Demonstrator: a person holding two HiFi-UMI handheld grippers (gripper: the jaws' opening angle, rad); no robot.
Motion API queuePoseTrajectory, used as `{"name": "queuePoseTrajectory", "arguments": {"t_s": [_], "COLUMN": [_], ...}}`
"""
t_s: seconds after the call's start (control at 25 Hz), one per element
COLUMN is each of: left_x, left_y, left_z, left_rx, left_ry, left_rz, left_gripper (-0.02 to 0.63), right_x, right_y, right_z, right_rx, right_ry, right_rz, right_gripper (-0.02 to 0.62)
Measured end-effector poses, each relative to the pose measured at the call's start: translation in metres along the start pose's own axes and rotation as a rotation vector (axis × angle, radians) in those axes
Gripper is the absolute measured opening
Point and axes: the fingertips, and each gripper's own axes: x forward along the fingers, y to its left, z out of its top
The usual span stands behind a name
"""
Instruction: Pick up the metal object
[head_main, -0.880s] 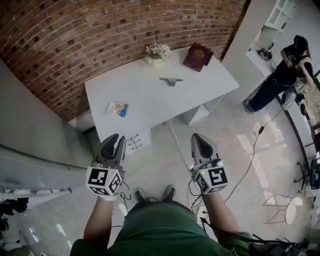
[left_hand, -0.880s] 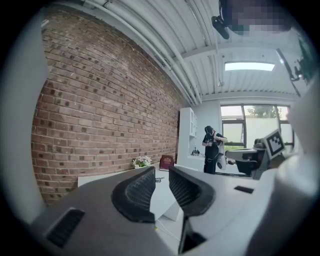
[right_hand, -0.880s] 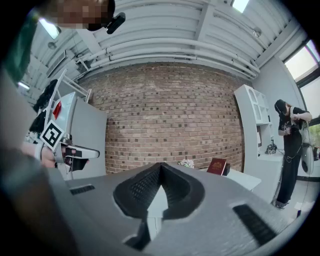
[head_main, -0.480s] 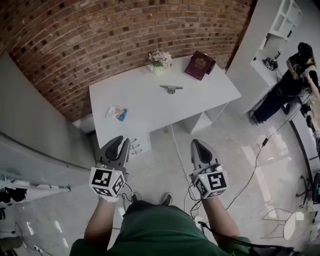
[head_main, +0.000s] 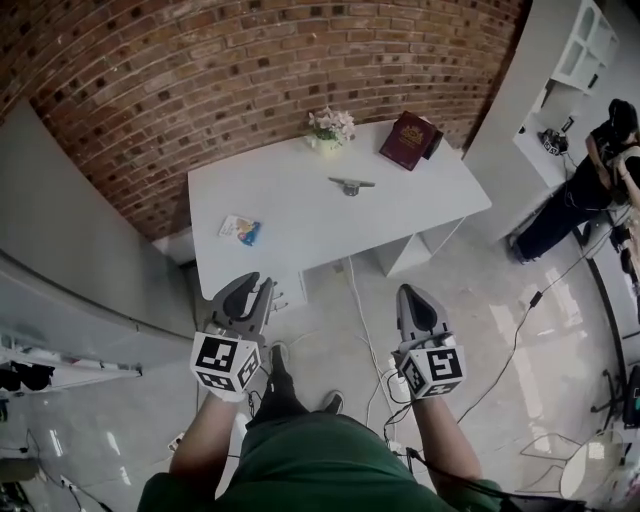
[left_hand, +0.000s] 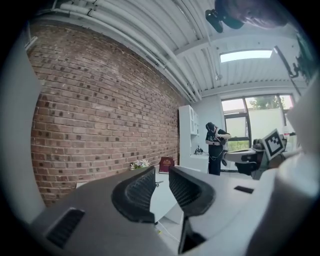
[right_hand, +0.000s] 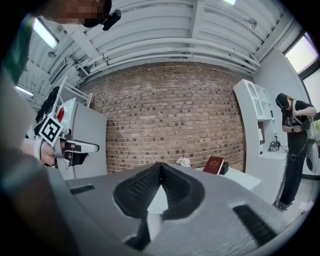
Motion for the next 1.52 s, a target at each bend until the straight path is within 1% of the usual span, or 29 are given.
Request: {"name": "queuePoseTrajectory", "arguments": {"t_s": [0.12,0.2,0.32,0.48,0.72,0.84,1.0,1.2,1.36,1.52], "left_x": [0.017,0.029,0.051,0.090,0.143,0.162,0.181,0.197,0.209,0.217], "left_y": [0.011,0.025,0.051,0.087,0.154,0.176,0.195,0.207,0.208,0.202], "left_z": [0.000,-0.004,-0.006,-0.001,-0.005,-0.011,-0.016,-0.025,-0.030,-0.031], "left_rx": [0.014,0.009,-0.014,-0.019,-0.058,-0.074,-0.084,-0.101,-0.106,-0.091], "left_ry": [-0.004,-0.005,-0.014,-0.028,-0.025,-0.016,-0.004,0.013,0.026,0.024], "left_rz": [-0.021,-0.031,-0.048,-0.089,-0.136,-0.164,-0.192,-0.205,-0.204,-0.183], "left_gripper": [0.078,0.078,0.078,0.078,0.078,0.078,0.078,0.078,0.078,0.078], "right_x": [0.015,0.028,0.051,0.092,0.158,0.183,0.206,0.229,0.248,0.267], "right_y": [-0.006,-0.004,-0.002,-0.008,-0.005,-0.005,-0.008,-0.015,-0.024,-0.040], "right_z": [-0.003,-0.005,-0.003,0.004,0.009,0.010,0.008,-0.004,-0.020,-0.043], "right_rx": [0.000,-0.006,-0.030,-0.053,-0.075,-0.088,-0.099,-0.143,-0.180,-0.253], "right_ry": [0.004,0.009,0.023,0.043,0.072,0.089,0.111,0.167,0.217,0.277], "right_rz": [-0.024,-0.037,-0.060,-0.111,-0.181,-0.211,-0.244,-0.251,-0.228,-0.186], "right_gripper": [0.005,0.005,0.005,0.005,0.005,0.005,0.005,0.005,0.005,0.005]}}
